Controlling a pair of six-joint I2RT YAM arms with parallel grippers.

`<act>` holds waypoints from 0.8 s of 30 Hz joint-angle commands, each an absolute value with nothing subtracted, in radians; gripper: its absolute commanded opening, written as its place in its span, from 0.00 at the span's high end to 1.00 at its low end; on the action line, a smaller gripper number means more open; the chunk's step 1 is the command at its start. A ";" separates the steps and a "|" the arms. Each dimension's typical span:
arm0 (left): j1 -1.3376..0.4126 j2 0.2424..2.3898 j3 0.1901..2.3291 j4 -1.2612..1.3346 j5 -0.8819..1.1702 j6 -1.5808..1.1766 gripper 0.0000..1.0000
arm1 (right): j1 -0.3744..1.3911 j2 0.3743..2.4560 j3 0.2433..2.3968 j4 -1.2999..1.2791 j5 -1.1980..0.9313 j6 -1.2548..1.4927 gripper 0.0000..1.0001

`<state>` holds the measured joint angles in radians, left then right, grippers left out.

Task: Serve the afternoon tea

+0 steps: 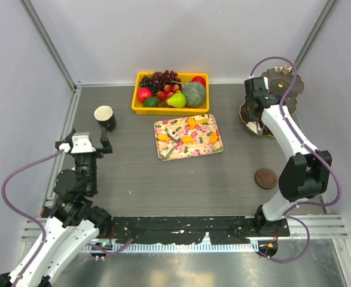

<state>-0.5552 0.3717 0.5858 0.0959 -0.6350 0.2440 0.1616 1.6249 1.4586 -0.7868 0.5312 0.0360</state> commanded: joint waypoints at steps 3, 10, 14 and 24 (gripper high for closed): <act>-0.557 0.365 0.595 0.133 -0.630 0.242 0.01 | 0.163 1.488 1.448 -0.808 0.491 0.072 0.45; -0.557 0.365 0.597 0.130 -0.630 0.241 0.01 | 0.169 1.372 1.391 -0.870 0.365 0.081 0.46; -0.557 0.365 0.598 0.130 -0.632 0.241 0.01 | 0.225 1.304 1.350 -0.897 0.328 0.083 0.49; -0.555 0.374 0.598 0.129 -0.630 0.242 0.01 | 0.529 1.247 1.260 -0.852 0.190 0.061 0.51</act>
<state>-0.5552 0.3717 0.5858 0.0956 -0.6350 0.2440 0.4480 1.2560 1.2915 -0.9051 0.2832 0.0704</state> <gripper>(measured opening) 0.991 0.497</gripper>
